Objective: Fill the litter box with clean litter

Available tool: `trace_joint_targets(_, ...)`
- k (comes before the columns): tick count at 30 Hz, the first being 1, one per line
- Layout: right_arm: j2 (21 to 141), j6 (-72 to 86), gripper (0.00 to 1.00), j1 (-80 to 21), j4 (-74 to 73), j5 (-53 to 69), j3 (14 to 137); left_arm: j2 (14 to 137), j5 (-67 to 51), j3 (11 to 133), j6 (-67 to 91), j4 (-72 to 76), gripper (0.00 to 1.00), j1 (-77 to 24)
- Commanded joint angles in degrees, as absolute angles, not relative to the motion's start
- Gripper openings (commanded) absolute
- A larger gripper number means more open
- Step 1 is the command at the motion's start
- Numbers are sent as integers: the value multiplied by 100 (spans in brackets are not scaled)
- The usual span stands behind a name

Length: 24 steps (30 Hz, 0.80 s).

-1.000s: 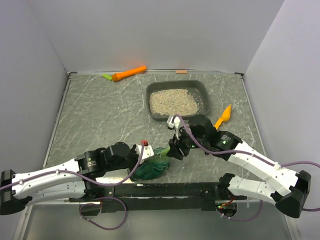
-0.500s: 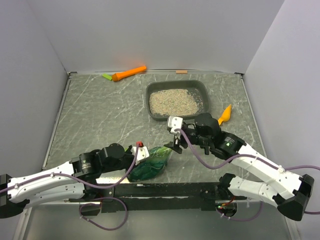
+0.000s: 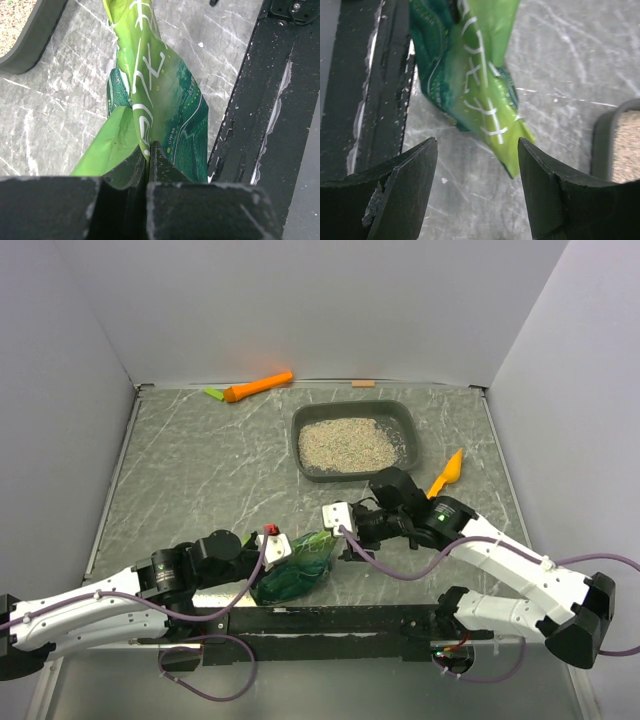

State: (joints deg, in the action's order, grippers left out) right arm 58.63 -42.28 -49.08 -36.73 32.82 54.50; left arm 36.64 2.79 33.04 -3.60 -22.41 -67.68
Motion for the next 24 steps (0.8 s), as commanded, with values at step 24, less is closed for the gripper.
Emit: trace_joint_targets(24, 6732, -4272, 67, -5106, -2963, 4236, 5353, 3401, 589, 3384, -352, -1582, 1, -6732)
